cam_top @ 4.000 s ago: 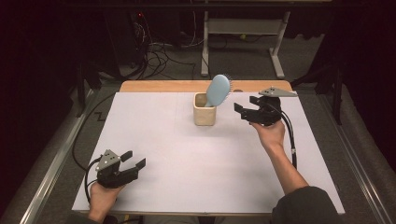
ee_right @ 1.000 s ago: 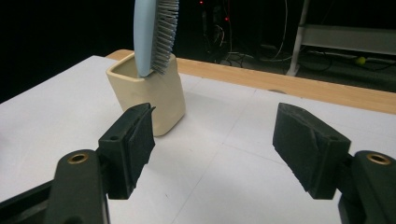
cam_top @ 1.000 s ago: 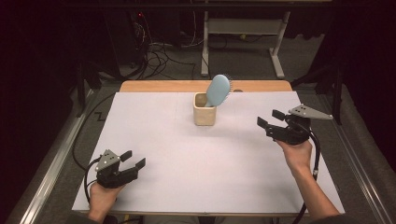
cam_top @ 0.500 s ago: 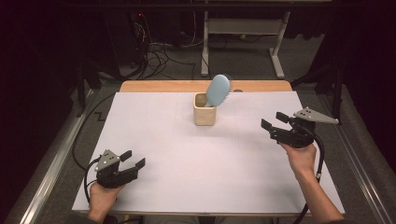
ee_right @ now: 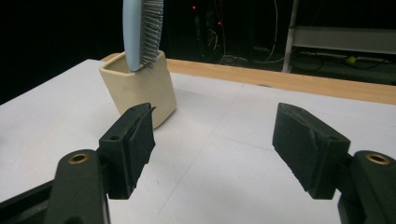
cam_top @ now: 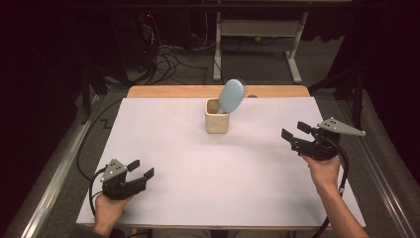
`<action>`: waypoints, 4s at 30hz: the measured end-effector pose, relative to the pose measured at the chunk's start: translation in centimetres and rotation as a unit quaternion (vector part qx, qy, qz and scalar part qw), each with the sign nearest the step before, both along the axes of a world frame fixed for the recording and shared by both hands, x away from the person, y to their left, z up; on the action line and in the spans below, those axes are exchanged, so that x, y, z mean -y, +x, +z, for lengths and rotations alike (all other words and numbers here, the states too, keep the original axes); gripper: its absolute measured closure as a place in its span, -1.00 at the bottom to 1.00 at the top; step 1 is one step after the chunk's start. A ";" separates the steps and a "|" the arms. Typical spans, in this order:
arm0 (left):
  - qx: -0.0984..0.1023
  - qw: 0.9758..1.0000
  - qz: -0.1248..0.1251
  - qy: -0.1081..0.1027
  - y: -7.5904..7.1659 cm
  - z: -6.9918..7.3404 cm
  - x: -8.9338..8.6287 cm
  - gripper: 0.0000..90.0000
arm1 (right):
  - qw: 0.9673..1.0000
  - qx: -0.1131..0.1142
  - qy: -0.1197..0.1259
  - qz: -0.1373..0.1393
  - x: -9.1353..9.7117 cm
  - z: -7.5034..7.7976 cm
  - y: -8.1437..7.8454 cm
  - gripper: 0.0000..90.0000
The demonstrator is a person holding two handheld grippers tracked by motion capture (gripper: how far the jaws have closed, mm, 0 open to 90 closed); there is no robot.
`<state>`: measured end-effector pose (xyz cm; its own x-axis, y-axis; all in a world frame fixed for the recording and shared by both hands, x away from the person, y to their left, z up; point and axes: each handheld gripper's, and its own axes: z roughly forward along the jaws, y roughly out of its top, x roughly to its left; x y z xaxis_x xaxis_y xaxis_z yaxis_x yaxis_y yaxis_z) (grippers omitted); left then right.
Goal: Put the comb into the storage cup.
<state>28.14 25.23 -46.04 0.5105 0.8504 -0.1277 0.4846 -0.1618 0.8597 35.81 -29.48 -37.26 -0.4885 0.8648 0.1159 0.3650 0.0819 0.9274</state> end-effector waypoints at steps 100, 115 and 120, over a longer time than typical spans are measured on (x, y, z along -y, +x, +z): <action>-0.006 1.000 -0.001 -0.006 0.0 -0.1 -0.1 -0.22 | 0.999 0.007 0.038 -0.024 4.2 -3.6 -5.9 -0.36; -0.005 1.000 -0.001 -0.006 0.0 -0.1 -0.1 -0.22 | 0.999 0.004 0.041 -0.022 4.4 -4.1 -6.9 -0.36; -0.006 1.000 -0.001 -0.006 0.0 -0.1 -0.1 -0.22 | 0.999 0.001 0.040 -0.020 4.3 -4.3 -7.1 -0.36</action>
